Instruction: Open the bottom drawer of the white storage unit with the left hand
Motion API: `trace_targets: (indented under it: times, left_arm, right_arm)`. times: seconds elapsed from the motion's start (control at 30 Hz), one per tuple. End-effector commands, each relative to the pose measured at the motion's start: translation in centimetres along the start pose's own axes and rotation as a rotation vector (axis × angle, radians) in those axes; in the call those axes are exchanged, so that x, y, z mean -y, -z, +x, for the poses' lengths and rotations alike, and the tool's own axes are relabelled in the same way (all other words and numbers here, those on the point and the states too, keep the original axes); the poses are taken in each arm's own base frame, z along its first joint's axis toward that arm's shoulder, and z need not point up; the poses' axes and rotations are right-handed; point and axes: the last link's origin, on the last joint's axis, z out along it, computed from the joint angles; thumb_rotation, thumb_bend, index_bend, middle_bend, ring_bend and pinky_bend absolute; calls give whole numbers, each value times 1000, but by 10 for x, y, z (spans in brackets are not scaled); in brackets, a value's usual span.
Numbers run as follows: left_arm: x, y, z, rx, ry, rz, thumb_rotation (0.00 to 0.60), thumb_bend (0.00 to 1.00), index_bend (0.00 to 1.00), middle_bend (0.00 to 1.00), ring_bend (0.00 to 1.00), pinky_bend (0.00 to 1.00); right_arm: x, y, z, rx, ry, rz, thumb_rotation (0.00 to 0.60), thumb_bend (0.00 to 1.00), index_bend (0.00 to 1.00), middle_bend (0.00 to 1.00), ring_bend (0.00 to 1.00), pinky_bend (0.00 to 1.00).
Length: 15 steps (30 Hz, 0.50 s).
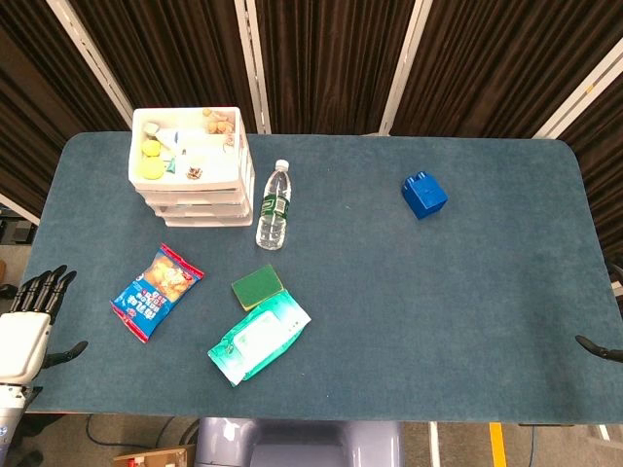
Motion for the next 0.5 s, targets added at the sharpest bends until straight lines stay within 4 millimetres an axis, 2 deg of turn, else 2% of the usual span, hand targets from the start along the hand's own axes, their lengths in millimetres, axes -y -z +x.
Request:
trace_targets:
  times: [0.03,0.4,0.47,0.5]
  left_arm:
    - [0,0,0,-2,0,-1,600,98,0,0,0,84]
    - [-1,1,0,2,8,2,600,99,0,0,0,91]
    - [-2,0,0,4,23,6,600,106,0,6,7,135]
    - [-3,-1,1,2,35,8,600,127,0,39,42,193]
  right_arm:
    - [0,0,0,1,2,1,600,123,0,0,0,0]
    - [0,1,0,4,-6,2,600,124,0,0,0,0]
    - [0,1,0,4,-9,-1,600,124,0,0,0,0]
    - [0,1,0,3,-10,-1,600,124,0,0,0,0]
